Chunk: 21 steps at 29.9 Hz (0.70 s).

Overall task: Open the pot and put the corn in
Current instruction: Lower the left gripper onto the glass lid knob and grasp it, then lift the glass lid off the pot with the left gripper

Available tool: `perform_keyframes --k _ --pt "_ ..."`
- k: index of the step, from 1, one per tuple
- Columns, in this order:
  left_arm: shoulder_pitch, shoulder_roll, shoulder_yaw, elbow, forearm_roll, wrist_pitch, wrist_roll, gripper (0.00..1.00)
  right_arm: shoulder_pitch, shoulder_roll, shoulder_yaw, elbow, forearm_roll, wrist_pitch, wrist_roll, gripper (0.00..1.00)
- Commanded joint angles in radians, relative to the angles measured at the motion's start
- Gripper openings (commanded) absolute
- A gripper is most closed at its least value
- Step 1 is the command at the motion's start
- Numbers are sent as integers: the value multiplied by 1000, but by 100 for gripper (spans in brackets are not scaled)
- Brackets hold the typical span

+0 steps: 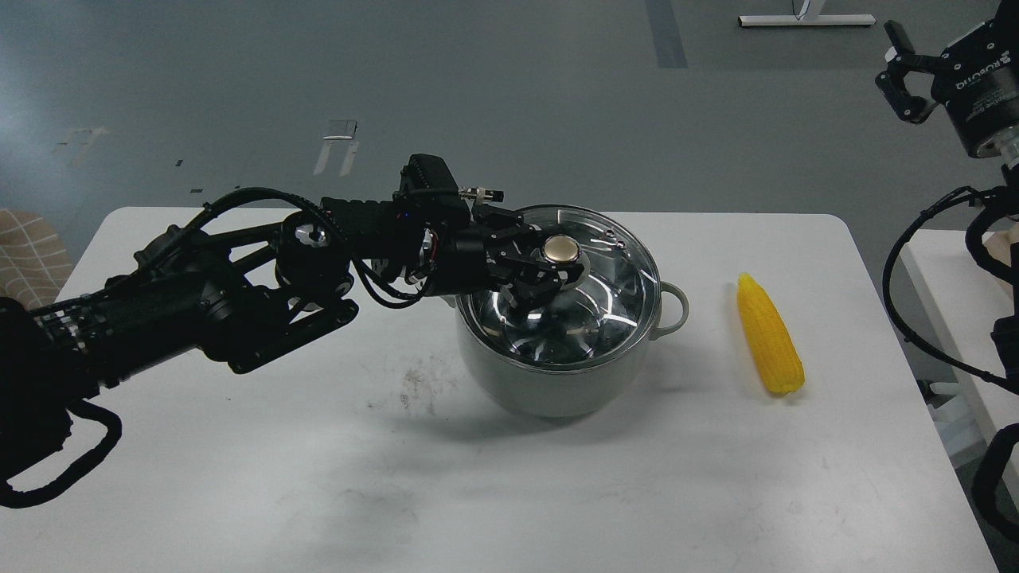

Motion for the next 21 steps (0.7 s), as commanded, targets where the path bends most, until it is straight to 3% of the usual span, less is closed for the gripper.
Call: perform_keyframes --k 1,10,13,19,21 --pt "-7 11 -9 -9 -5 -1 -10 32 0 -1 0 0 0 0 0 100" --pt "-100 86 -36 -48 -130 -5 -11 32 0 0 0 2 0 0 0 100" --pt "-161 169 -36 -101 -201 -10 -11 32 0 0 0 2 2 0 0 100" --pt "-152 480 -29 -190 -216 -8 -40 32 -1 -10 0 2 0 0 0 100" --pt "-77 615 -24 -188 -225 1 -59 30 -6 -14 0 0 0 0 0 100"
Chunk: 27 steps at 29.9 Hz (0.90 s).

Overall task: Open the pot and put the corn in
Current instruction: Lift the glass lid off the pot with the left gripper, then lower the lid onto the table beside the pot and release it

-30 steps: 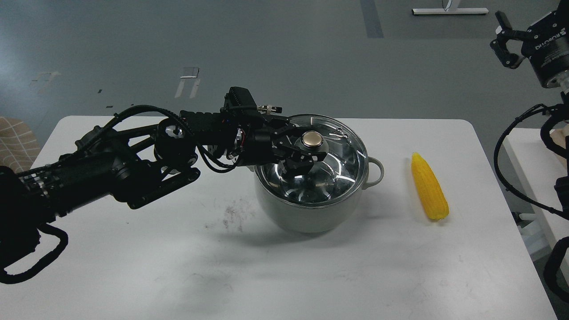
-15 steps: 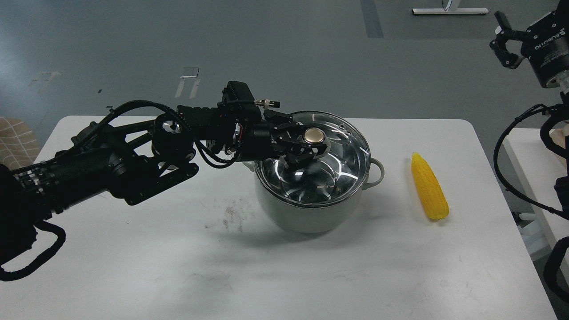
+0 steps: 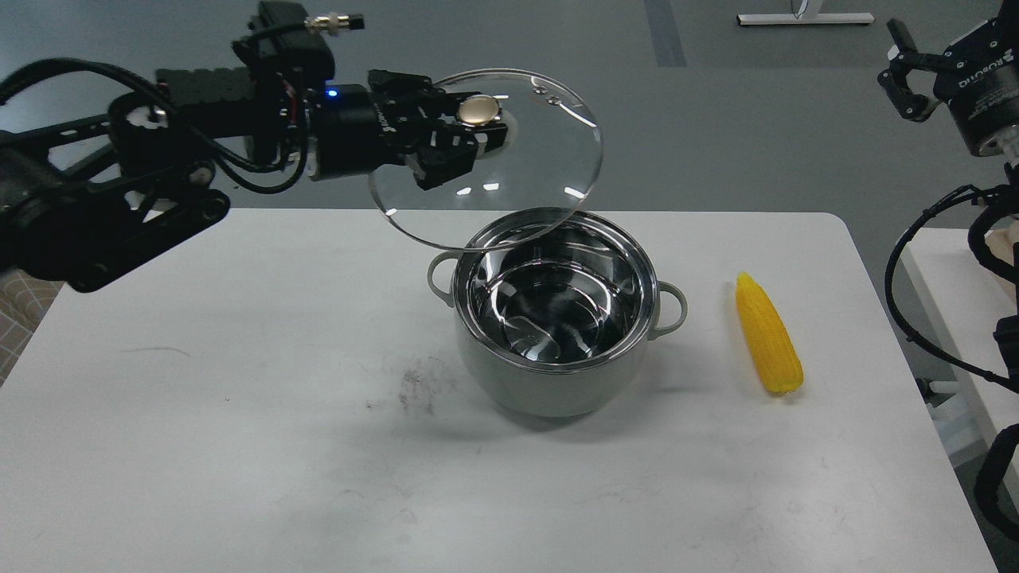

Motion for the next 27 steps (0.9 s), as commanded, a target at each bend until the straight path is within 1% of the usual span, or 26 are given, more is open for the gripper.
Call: perform_keyframes --k 1,4,6,8,10,13,15,17,20,21,25,27 --pt "101 192 7 -5 -13 12 -24 30 -7 -3 0 -2 0 0 0 100" --pt "202 262 6 2 -18 47 -24 30 -10 1 0 -2 0 0 0 100" --pt "299 299 13 5 -21 111 -19 30 -19 4 -1 0 0 0 0 100" --pt "348 299 12 15 -21 137 -16 30 -22 5 -1 0 0 0 0 100" --pt "403 293 10 48 -21 166 -15 30 -24 5 -1 1 0 0 0 100" --pt "469 246 12 122 -18 211 -13 30 -22 5 -3 3 0 0 0 100" --pt "497 215 13 154 -16 232 -15 30 -22 5 -3 3 0 0 0 100" --pt "540 160 13 212 -15 272 -15 31 -25 1 -3 9 0 0 0 100" --pt "558 115 13 271 -16 277 -15 31 -38 -2 -1 16 0 0 0 100" --pt "558 115 13 271 -16 277 -15 31 -38 -2 -1 17 0 0 0 100" --pt "580 97 19 356 -15 278 -22 32 -54 -3 -1 38 0 0 0 100" --pt "594 97 21 367 -16 278 -22 32 -54 -3 -1 38 0 0 0 100"
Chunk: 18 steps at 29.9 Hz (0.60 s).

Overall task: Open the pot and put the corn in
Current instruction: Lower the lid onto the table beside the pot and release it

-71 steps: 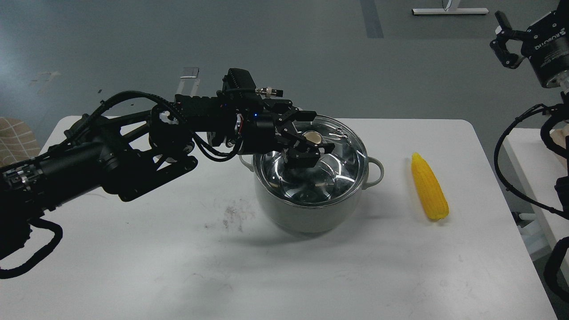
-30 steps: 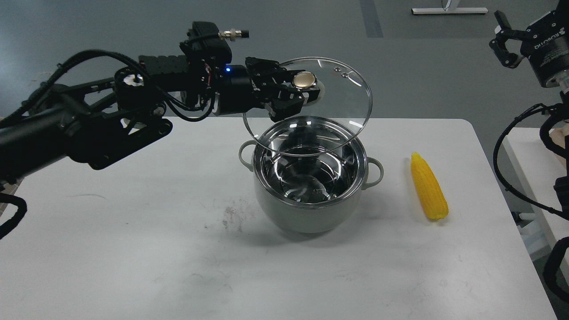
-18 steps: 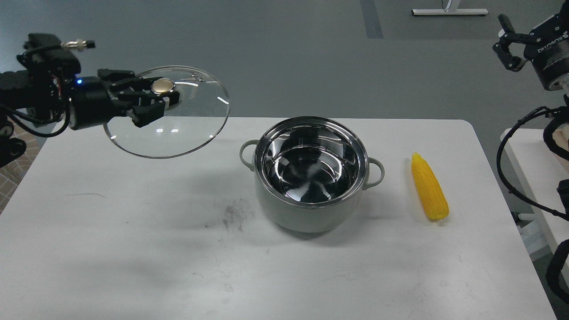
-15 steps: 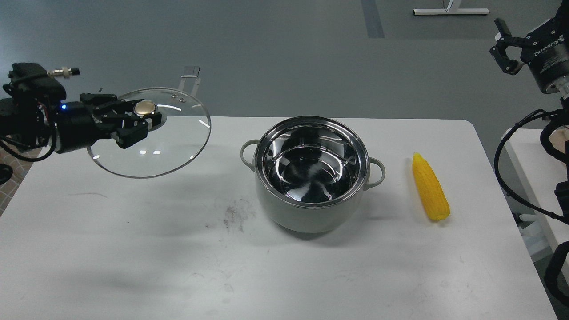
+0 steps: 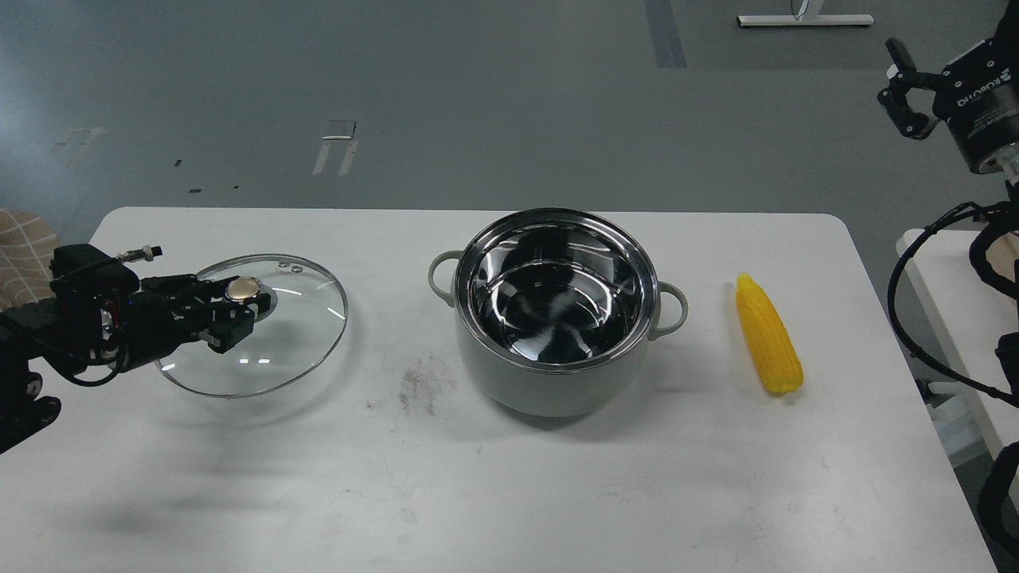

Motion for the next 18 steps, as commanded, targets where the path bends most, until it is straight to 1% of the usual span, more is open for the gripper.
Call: perform_keyframes --k 1,3,4,6,7,8,9,10,11,15,18 --pt "26 -3 4 28 -3 2 -2 32 -7 0 0 5 0 0 0 100" --pt "33 -3 2 28 -4 2 -4 36 -8 0 0 5 0 0 0 100" --pt "33 -5 2 28 -6 2 -2 43 -8 2 0 5 0 0 0 100" --pt "34 -5 2 28 -7 2 -2 45 -8 2 0 5 0 0 0 100" --pt "34 -5 4 28 -7 3 -2 49 -8 3 0 5 0 0 0 100" --pt "34 -5 2 28 -7 3 -2 54 -8 5 0 7 0 0 0 100" --pt "34 -5 2 28 -9 3 -2 71 -8 5 -2 11 0 0 0 100" --pt "34 -8 1 28 -13 3 -2 77 -10 5 -6 16 0 0 0 100" --pt "33 -9 1 28 -18 3 -4 78 -10 2 -9 17 -2 0 0 100" --pt "19 -20 -5 28 -82 2 -5 91 -20 -6 -22 20 -2 0 -2 100" --pt "17 -17 1 28 -139 -1 -5 96 -25 -49 -22 28 -3 0 -2 100"
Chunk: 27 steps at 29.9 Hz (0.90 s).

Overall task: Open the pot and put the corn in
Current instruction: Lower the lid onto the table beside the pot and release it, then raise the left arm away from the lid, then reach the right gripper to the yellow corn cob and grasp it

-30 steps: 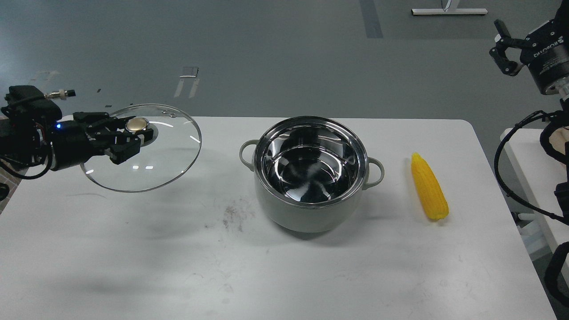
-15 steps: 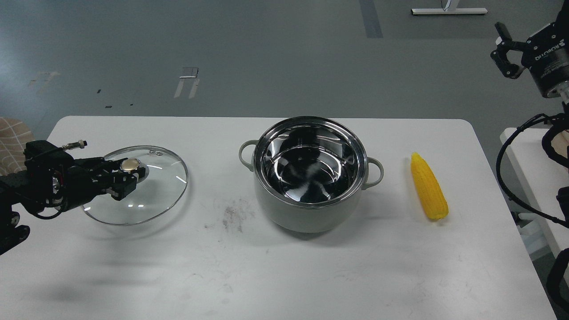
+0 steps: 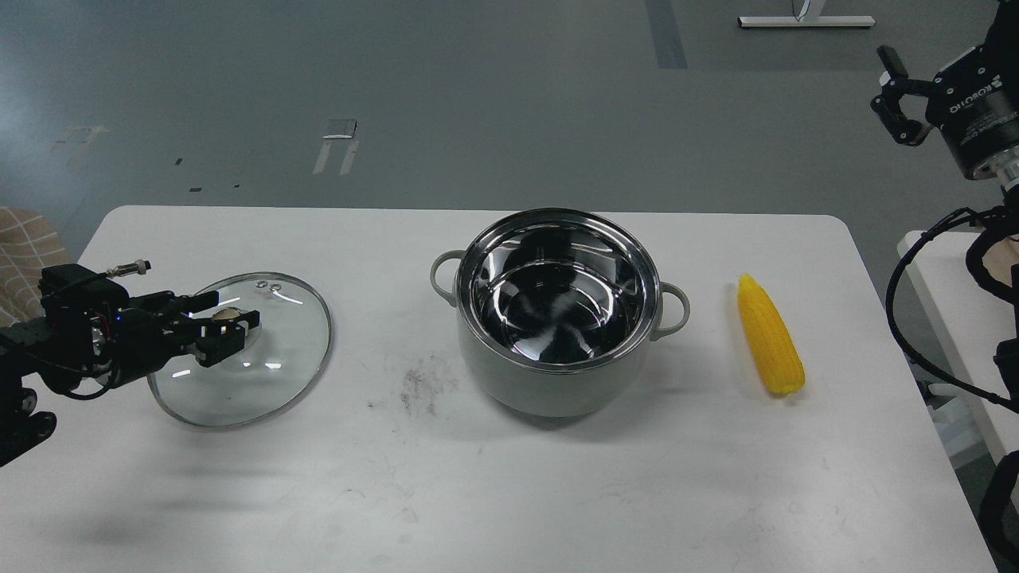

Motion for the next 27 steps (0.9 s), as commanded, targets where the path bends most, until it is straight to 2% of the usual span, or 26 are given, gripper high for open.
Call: perform_keyframes --k 1,4,8,10,12,15,17,19,21,25,27 --pt "-4 2 3 0 -55 -4 0 96 -4 -42 -3 5 1 0 0 100" --pt "-13 2 -17 1 -76 1 0 97 -12 -65 -4 5 -2 0 -2 100" --pt "-110 -1 -109 0 -258 -14 0 97 -67 -167 -101 39 -31 0 0 100" --pt "-183 -3 -162 -8 -442 -54 0 97 -73 -230 -158 103 -36 0 0 100" --pt "-263 -27 -230 5 -762 -185 0 97 -81 -299 -191 157 -54 0 0 100" --pt "-303 -53 -274 21 -1008 -287 0 97 -78 -353 -202 183 -127 0 0 100" --pt "-342 -75 -327 67 -1278 -367 0 97 -70 -403 -242 224 -264 0 0 100" --pt "-355 -107 -360 102 -1416 -396 0 97 -64 -430 -292 265 -385 0 1 100" --pt "-360 -138 -391 133 -1469 -416 0 97 -58 -442 -323 295 -469 0 0 100" --pt "-362 -265 -553 271 -1518 -493 0 97 -38 -436 -435 359 -776 0 1 100" --pt "-362 -290 -592 293 -1518 -513 0 97 -31 -424 -483 361 -853 0 1 100"
